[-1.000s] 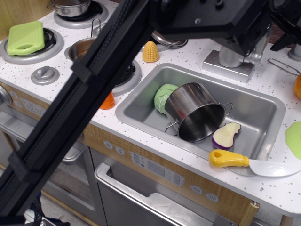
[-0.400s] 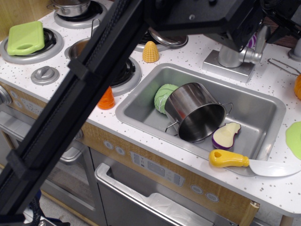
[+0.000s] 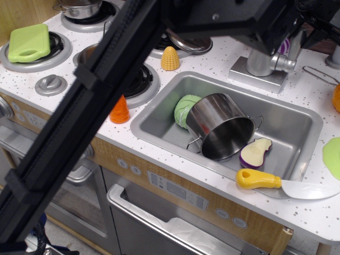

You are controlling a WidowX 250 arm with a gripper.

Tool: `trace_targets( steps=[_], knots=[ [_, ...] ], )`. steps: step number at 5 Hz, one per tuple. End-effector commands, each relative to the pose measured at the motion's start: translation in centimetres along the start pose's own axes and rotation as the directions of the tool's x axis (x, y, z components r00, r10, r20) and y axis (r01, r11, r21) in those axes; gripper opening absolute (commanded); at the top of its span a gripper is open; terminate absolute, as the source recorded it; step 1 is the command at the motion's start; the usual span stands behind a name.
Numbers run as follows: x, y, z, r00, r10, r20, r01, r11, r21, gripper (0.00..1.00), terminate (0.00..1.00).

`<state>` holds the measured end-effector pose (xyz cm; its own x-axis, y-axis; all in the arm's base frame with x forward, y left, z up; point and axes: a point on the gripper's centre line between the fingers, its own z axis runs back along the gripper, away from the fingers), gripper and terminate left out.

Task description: Turn lever vertical to front

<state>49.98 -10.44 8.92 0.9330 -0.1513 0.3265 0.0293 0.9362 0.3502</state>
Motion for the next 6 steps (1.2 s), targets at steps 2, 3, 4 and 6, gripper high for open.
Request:
trace_targets(
  steps=[2, 3, 4, 6],
  knots=[
    [-1.7, 1.1, 3.6, 0.994, 0.112, -0.019, -0.113, 0.991, -0.07, 0.0, 0.0],
    [-2.9, 0.9, 2.5, 0.991, 0.124, -0.059, -0.13, 0.985, -0.116, 0.0, 0.0],
    [-3.4, 0.3, 1.1, 0.99, 0.131, -0.059, -0.138, 0.979, -0.15, 0.0, 0.0],
    [-3.1, 0.2, -0.2, 0.991, 0.125, -0.055, -0.133, 0.975, -0.179, 0.0, 0.0]
  ],
)
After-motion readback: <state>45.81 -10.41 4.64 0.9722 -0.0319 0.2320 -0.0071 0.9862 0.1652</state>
